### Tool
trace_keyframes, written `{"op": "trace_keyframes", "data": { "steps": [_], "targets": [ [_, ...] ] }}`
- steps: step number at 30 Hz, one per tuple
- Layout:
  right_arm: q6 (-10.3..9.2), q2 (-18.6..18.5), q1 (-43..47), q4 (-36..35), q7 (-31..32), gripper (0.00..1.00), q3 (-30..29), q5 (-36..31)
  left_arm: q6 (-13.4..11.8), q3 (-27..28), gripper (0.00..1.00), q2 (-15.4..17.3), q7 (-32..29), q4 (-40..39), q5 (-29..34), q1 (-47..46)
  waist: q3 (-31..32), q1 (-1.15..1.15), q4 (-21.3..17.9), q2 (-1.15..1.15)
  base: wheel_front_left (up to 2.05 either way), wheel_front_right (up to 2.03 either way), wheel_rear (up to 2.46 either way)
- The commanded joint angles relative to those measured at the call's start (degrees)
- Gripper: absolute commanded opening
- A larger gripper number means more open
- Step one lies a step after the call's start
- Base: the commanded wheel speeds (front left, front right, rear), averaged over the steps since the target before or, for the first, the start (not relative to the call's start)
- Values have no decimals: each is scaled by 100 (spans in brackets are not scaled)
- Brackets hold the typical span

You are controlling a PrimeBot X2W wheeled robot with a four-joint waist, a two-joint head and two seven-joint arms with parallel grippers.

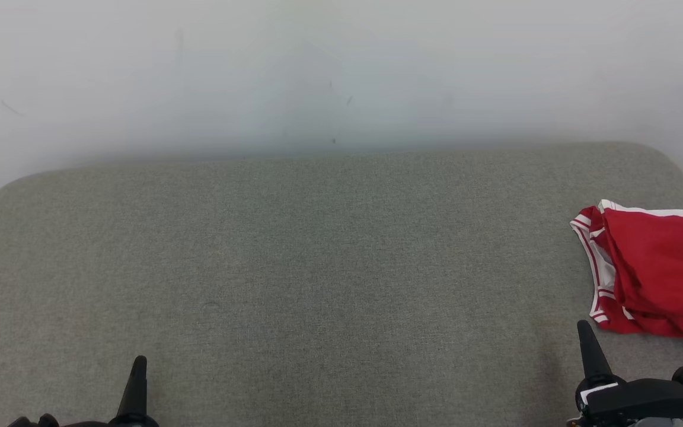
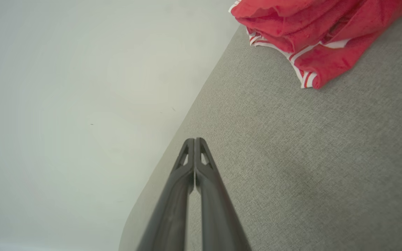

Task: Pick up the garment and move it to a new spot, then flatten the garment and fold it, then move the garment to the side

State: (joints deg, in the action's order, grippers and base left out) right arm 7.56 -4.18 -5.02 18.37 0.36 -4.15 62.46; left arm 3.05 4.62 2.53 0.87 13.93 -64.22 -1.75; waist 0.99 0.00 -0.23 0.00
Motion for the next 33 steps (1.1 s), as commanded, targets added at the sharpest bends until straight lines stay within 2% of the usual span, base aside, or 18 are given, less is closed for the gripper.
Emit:
{"op": "trace_keyframes", "data": {
  "steps": [1,33],
  "targets": [
    [-7,5,-112,-78,24,0,-26,166,35,29,0,32,-36,-40,-153,-118,-2,0,1,0,0,0,0],
    [-10,86,-124,-305,395,0,-163,1884,296,135,0,42,-475,-7,-1764,-339,-64,0,13,0,0,0,0]
  ]
}}
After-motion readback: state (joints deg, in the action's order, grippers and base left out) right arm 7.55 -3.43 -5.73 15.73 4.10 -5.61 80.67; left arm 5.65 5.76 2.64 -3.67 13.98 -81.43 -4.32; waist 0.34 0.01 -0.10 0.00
